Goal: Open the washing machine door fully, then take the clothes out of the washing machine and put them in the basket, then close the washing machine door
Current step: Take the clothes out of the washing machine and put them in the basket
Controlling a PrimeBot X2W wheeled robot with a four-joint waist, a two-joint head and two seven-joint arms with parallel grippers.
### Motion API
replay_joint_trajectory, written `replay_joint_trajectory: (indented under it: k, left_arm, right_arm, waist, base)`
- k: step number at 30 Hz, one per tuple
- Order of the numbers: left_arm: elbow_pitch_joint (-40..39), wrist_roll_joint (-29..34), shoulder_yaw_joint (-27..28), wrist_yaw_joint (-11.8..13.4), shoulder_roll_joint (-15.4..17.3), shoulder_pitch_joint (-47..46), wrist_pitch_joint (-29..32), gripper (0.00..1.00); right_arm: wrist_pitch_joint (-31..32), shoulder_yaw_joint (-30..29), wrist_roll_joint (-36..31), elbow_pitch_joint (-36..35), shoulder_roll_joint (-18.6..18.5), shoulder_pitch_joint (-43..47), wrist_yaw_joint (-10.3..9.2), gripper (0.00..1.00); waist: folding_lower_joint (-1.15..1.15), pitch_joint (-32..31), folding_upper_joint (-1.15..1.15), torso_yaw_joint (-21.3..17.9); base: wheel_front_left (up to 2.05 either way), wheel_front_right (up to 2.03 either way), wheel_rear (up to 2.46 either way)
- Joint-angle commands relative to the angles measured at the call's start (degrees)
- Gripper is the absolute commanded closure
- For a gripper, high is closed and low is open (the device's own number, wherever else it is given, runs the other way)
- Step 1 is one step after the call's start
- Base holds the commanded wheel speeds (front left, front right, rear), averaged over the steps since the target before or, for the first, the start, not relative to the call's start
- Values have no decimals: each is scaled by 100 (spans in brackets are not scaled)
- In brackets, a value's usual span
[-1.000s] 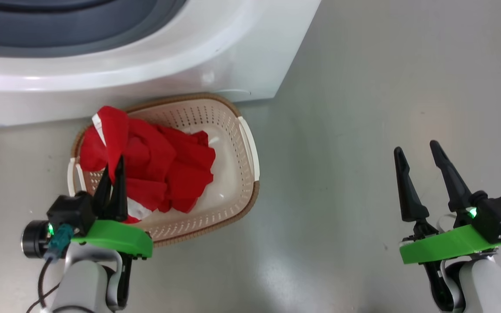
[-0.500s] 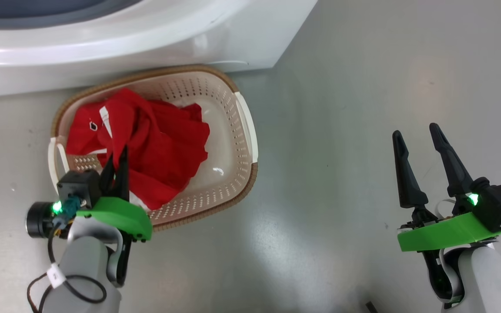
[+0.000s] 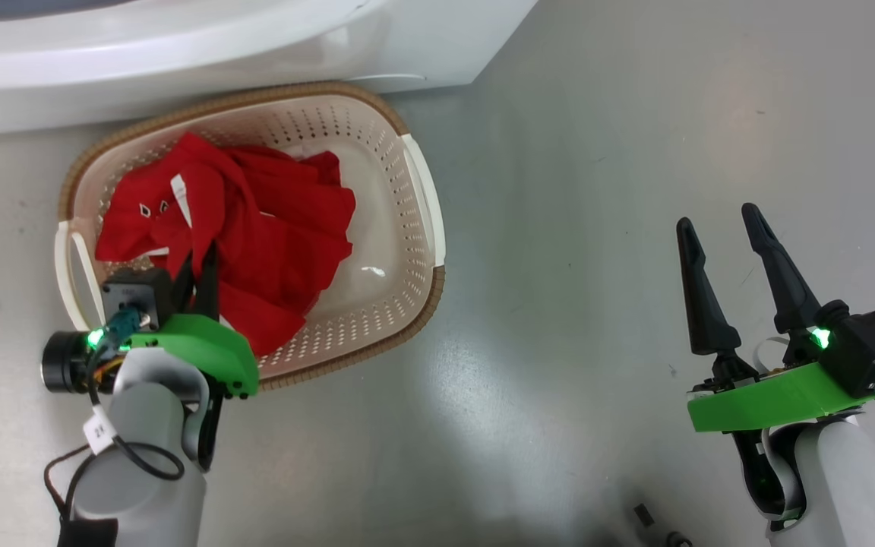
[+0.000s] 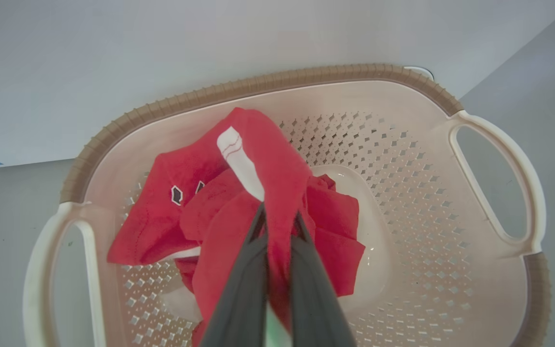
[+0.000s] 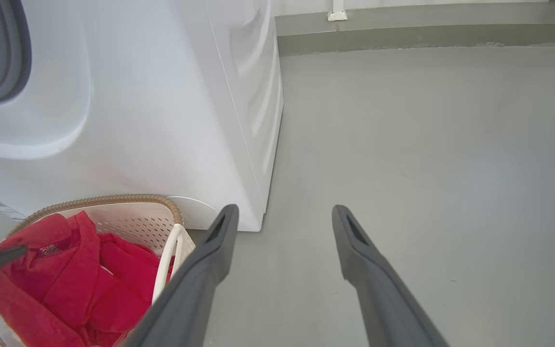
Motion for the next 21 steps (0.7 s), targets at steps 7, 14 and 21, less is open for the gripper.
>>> replay_joint_trajectory:
  k: [7, 14, 21]
  left_arm:
    - [164, 92, 203, -82, 157, -73, -46, 74]
    - [189, 114, 255, -100, 167, -78, -46, 0]
    - [50, 88, 294, -131, 155, 52, -46, 0]
  right_arm:
    - [-36, 117, 77, -131, -44, -32, 42, 0]
    - [-36, 113, 80, -114, -44, -31, 42, 0]
    - [-36, 110, 59, -73, -44, 14, 42, 0]
  waist:
    - [0, 89, 0, -11]
    - [0, 22, 0, 4]
    - [0, -211, 0, 50]
  base:
    - [0, 0, 0]
    - [0, 0, 0]
    - [0, 0, 0]
